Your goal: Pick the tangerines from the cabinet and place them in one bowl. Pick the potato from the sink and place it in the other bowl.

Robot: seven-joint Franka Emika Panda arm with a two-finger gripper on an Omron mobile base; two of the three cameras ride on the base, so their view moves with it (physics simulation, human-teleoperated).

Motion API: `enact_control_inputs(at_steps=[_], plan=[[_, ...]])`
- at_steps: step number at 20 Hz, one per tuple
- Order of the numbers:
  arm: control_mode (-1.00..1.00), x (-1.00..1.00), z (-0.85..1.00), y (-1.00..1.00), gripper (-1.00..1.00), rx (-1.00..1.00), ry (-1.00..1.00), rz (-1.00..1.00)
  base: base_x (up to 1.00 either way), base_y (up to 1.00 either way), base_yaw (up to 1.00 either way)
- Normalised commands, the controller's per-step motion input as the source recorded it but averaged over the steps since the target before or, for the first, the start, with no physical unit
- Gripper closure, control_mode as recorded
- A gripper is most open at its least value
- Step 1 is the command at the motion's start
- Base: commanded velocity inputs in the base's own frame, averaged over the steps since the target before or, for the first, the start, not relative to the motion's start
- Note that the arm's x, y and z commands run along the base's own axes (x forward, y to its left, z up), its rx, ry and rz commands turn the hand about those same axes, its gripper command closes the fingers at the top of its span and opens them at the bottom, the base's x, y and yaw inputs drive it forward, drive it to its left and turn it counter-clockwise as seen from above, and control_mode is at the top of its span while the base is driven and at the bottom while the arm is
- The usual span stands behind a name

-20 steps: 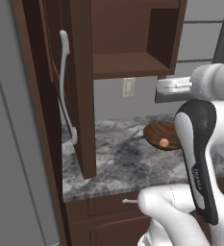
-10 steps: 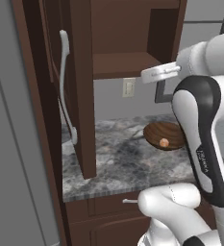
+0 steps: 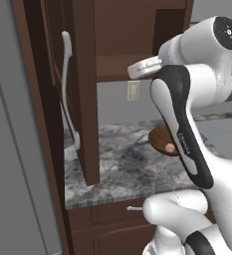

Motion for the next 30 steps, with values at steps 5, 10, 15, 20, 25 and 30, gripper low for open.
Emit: enact_control_inputs(at_steps=[5,10,15,20,25,30], plan=[[-1.0,0.54,-0.07,0.19,-1.0,0.0,0.0,0.0,0.0,0.0,0.0],[-1.0,0.57,-0.14,0.2,-1.0,0.0,0.0,0.0,0.0,0.0,0.0],[-1.0,0.59,-0.11,0.19,-1.0,0.0,0.0,0.0,0.0,0.0,0.0],[-1.0,0.59,-0.13,0.19,-1.0,0.0,0.0,0.0,0.0,0.0,0.0],[-1.0,0.56,-0.13,0.14,-1.0,0.0,0.0,0.0,0.0,0.0,0.0],[-1.0,0.55,-0.02,0.09,-1.0,0.0,0.0,0.0,0.0,0.0,0.0]])
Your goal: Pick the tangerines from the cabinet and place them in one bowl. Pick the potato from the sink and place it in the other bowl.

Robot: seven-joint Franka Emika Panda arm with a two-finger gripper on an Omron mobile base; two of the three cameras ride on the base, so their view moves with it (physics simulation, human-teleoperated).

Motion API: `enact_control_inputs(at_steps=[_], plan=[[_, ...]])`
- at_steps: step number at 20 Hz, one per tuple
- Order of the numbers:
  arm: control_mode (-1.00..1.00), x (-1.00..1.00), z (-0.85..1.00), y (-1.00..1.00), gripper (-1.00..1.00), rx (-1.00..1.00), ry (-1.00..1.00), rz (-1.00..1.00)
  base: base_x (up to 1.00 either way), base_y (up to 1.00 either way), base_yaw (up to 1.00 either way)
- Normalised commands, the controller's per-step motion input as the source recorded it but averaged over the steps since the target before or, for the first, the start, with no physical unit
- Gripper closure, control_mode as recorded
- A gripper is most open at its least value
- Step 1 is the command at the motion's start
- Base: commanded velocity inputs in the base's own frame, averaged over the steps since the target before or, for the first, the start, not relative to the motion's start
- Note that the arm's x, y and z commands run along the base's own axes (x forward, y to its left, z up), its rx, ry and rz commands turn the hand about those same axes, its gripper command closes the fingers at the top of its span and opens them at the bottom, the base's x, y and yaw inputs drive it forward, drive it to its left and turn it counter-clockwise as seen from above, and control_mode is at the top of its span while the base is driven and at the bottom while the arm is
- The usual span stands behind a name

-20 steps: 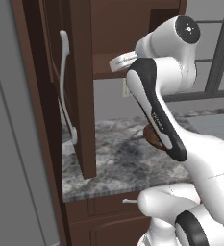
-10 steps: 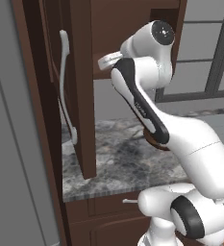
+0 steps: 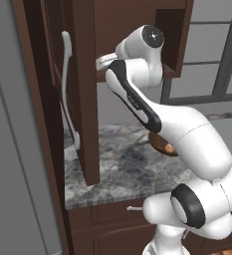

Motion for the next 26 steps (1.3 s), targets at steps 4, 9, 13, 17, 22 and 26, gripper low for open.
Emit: enact_control_inputs(at_steps=[4,9,13,17,22,26], plan=[[-1.0,0.52,0.0,0.12,-1.0,0.0,0.0,0.0,0.0,0.0,0.0],[-1.0,0.45,0.0,0.14,-1.0,0.0,0.01,0.0,0.0,0.0,0.0],[-1.0,0.5,0.0,0.15,-1.0,0.0,0.02,0.0,0.0,0.0,0.0],[-1.0,0.44,0.0,0.16,-1.0,0.0,0.03,0.0,0.0,0.0,0.0],[-1.0,0.4,-0.01,0.19,-1.0,0.0,0.03,0.0,0.0,0.0,0.0],[-1.0,0.38,-0.04,0.19,-1.0,0.0,0.03,0.0,0.0,0.0,0.0]])
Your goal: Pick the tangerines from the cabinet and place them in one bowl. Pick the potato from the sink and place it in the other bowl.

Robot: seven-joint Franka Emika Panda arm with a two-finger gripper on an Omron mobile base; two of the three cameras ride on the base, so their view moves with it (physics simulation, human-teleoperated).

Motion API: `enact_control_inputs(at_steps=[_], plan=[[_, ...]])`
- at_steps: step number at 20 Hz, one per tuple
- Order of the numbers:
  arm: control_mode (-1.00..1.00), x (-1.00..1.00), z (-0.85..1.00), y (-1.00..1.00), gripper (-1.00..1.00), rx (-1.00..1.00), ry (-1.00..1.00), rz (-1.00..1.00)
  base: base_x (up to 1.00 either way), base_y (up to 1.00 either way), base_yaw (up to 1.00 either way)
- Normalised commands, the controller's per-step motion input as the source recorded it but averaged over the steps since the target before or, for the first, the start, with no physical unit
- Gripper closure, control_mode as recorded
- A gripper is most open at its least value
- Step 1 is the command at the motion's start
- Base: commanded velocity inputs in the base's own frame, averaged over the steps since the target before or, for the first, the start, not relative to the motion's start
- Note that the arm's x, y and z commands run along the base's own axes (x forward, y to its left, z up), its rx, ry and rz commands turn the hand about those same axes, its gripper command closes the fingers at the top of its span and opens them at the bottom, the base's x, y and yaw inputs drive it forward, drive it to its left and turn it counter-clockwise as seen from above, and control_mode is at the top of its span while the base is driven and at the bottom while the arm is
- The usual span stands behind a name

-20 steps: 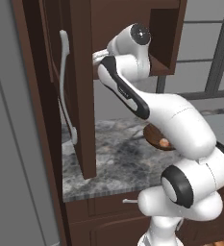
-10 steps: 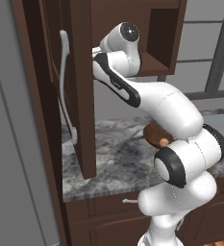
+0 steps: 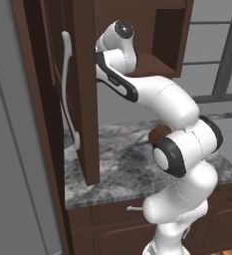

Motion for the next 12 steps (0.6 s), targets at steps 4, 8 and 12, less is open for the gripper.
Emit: enact_control_inputs(at_steps=[4,8,12], plan=[[-1.0,0.38,-0.14,0.1,-1.0,0.0,0.01,0.0,0.0,0.0,0.0],[-1.0,0.38,-0.2,0.0,-1.0,0.0,0.0,0.0,0.0,0.0,0.0],[-1.0,0.41,-0.16,0.02,-1.0,0.0,0.0,0.0,0.0,0.0,0.0]])
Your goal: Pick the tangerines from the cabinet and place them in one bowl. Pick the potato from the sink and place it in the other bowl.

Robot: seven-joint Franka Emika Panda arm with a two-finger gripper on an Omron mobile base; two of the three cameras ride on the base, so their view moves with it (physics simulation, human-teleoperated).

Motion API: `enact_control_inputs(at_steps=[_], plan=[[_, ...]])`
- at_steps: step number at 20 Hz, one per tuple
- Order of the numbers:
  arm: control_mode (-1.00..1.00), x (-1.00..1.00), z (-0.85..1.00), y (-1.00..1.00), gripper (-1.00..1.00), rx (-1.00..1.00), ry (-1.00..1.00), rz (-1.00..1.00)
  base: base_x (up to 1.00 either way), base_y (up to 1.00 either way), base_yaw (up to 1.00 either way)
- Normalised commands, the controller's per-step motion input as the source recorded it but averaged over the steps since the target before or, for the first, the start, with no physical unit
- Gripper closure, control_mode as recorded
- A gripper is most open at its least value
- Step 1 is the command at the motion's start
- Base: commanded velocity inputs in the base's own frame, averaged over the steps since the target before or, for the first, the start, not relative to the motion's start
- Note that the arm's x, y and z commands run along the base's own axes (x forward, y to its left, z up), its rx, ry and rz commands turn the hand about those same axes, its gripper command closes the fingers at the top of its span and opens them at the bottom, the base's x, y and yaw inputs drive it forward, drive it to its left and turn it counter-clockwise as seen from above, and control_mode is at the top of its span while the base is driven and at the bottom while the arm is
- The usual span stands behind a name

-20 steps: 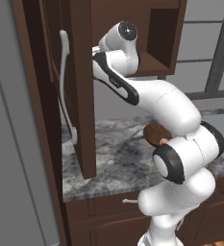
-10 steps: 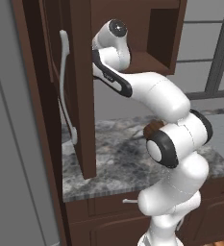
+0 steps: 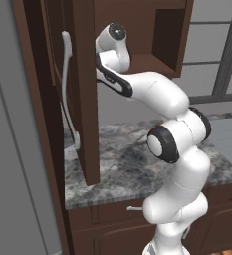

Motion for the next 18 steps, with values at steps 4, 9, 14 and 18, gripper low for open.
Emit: enact_control_inputs(at_steps=[4,9,14,18], plan=[[-1.0,0.39,-0.11,0.05,-1.0,0.0,0.0,0.0,0.0,0.0,0.0],[-1.0,0.43,-0.02,0.11,-1.0,0.0,0.0,0.0,0.0,0.0,0.0],[-1.0,0.37,0.0,0.19,-1.0,0.0,0.02,0.0,0.0,0.0,0.0],[-1.0,0.4,0.0,0.14,-1.0,0.0,0.01,0.0,0.0,0.0,0.0]])
